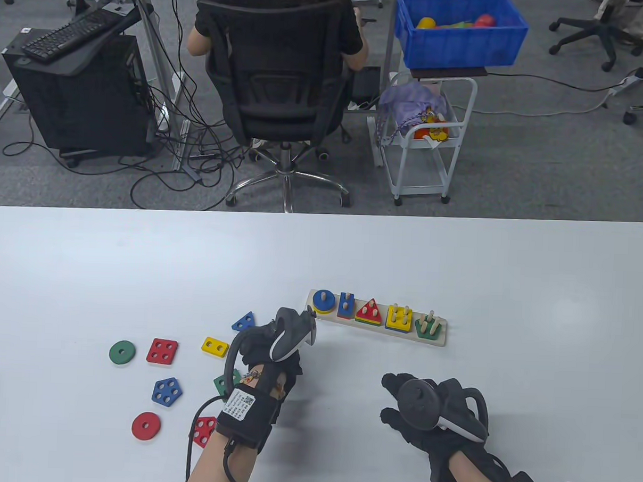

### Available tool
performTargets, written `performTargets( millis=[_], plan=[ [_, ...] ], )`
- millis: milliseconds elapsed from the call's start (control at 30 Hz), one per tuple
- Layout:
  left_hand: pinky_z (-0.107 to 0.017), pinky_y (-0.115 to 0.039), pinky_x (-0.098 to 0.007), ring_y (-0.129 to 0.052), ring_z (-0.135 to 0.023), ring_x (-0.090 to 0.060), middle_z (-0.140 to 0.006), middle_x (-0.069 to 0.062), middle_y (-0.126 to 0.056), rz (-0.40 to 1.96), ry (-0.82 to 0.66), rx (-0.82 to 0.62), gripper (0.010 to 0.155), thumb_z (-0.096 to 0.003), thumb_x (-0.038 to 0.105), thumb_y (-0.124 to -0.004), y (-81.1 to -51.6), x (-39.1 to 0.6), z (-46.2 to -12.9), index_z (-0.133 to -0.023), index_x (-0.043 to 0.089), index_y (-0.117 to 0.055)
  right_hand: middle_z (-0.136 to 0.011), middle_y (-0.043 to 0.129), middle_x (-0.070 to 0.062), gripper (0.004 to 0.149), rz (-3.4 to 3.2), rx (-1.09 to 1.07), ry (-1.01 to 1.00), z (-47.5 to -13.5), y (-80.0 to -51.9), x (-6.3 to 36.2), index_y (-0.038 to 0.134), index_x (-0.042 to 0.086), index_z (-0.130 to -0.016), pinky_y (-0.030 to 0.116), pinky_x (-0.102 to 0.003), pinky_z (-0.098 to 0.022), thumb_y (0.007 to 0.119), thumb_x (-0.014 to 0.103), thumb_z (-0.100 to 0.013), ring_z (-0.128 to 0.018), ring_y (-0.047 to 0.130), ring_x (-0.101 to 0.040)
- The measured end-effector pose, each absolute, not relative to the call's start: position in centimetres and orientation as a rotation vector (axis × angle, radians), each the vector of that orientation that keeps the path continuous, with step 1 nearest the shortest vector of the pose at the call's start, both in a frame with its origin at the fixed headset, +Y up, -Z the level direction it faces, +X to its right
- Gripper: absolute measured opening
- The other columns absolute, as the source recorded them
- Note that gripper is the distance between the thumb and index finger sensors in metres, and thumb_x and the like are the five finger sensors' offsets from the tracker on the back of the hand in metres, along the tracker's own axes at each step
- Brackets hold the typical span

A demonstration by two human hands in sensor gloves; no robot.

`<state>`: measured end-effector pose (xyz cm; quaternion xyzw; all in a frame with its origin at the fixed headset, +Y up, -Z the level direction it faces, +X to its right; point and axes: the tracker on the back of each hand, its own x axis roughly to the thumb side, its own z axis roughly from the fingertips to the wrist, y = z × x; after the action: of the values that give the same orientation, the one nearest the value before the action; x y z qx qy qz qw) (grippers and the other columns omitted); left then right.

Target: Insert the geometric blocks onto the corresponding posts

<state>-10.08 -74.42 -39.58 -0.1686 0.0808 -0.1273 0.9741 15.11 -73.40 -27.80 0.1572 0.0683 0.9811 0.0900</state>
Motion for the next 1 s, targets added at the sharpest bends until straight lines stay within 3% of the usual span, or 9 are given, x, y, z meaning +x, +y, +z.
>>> performTargets(
  millis=[67, 233, 367, 433, 533, 800, 900, 1000],
  plan=[
    [-0.068, -0.078, -0.044, -0.095, -0.085, -0.019, -0.106, -0.005, -0.079, -0.167, 0.129, -0.329, 0.067, -0.0451, 0.057, -0.083, -73.3, -9.9, -39.2, -0.101, 0.027, -0.063, -0.103, 0.072, -0.016, 0.064, 2.898, 0.461, 0.180, -27.9, -73.3, 15.2, 0.060, 0.019, -0.104, 0.063, -0.071, -0.060, 0.072, 0.050, -0.049, -0.088, 0.079, -0.044],
    [-0.068, -0.078, -0.045, -0.094, -0.085, -0.019, -0.107, -0.005, -0.077, 0.272, -0.131, -0.347, 0.068, -0.0458, 0.056, -0.083, -69.7, -8.1, -36.3, -0.103, 0.026, -0.061, -0.108, 0.062, -0.015, 0.073, 2.735, 0.488, -0.007, -27.5, -72.4, 15.1, 0.048, 0.017, -0.108, 0.062, -0.070, -0.060, 0.075, 0.050, -0.048, -0.091, 0.076, -0.044],
    [-0.069, -0.076, -0.045, -0.093, -0.087, -0.019, -0.108, -0.005, -0.075, 0.663, -0.306, -0.507, 0.069, -0.0468, 0.056, -0.082, -69.4, -6.7, -33.7, -0.104, 0.026, -0.059, -0.111, 0.049, -0.017, 0.085, 2.546, 0.543, -0.159, -27.1, -71.7, 14.6, 0.034, 0.016, -0.109, 0.062, -0.070, -0.061, 0.079, 0.050, -0.045, -0.094, 0.072, -0.043],
    [-0.069, -0.075, -0.046, -0.093, -0.087, -0.019, -0.108, -0.005, -0.075, 0.801, -0.352, -0.580, 0.069, -0.0475, 0.057, -0.082, -69.8, -6.1, -32.7, -0.104, 0.025, -0.058, -0.110, 0.052, -0.016, 0.085, 2.485, 0.539, -0.247, -26.8, -71.3, 14.5, 0.037, 0.016, -0.108, 0.063, -0.070, -0.061, 0.081, 0.049, -0.044, -0.093, 0.074, -0.042],
    [-0.070, -0.074, -0.046, -0.091, -0.089, -0.019, -0.108, -0.004, -0.073, 0.954, -0.378, -0.638, 0.071, -0.0483, 0.057, -0.081, -70.5, -5.7, -31.7, -0.105, 0.024, -0.055, -0.102, 0.069, -0.013, 0.073, 2.425, 0.568, -0.346, -26.3, -70.8, 14.3, 0.054, 0.019, -0.103, 0.067, -0.068, -0.058, 0.084, 0.046, -0.043, -0.087, 0.082, -0.038],
    [-0.073, -0.073, -0.045, -0.089, -0.091, -0.018, -0.110, -0.004, -0.068, 1.287, -0.346, -0.693, 0.073, -0.0499, 0.057, -0.080, -71.6, -5.8, -31.0, -0.107, 0.024, -0.049, -0.099, 0.070, -0.015, 0.075, 2.319, 0.503, -0.503, -25.5, -69.8, 14.4, 0.052, 0.014, -0.103, 0.070, -0.066, -0.055, 0.084, 0.048, -0.044, -0.082, 0.086, -0.037],
    [-0.075, -0.072, -0.045, -0.087, -0.093, -0.018, -0.112, -0.003, -0.066, 1.317, -0.368, -0.657, 0.072, -0.0512, 0.056, -0.079, -71.7, -5.5, -30.8, -0.107, 0.025, -0.046, -0.099, 0.065, -0.023, 0.078, 2.312, 0.508, -0.510, -25.3, -69.5, 14.2, 0.047, 0.007, -0.103, 0.072, -0.064, -0.056, 0.085, 0.042, -0.046, -0.083, 0.086, -0.039],
    [-0.077, -0.068, -0.046, -0.084, -0.098, -0.019, -0.114, -0.003, -0.062, 1.297, -0.414, -0.629, 0.073, -0.0519, 0.054, -0.078, -71.7, -5.4, -30.5, -0.109, 0.025, -0.044, -0.098, 0.067, -0.024, 0.072, 2.283, 0.536, -0.522, -25.4, -69.2, 14.5, 0.052, 0.008, -0.100, 0.073, -0.062, -0.058, 0.087, 0.037, -0.044, -0.081, 0.088, -0.040]
  ],
)
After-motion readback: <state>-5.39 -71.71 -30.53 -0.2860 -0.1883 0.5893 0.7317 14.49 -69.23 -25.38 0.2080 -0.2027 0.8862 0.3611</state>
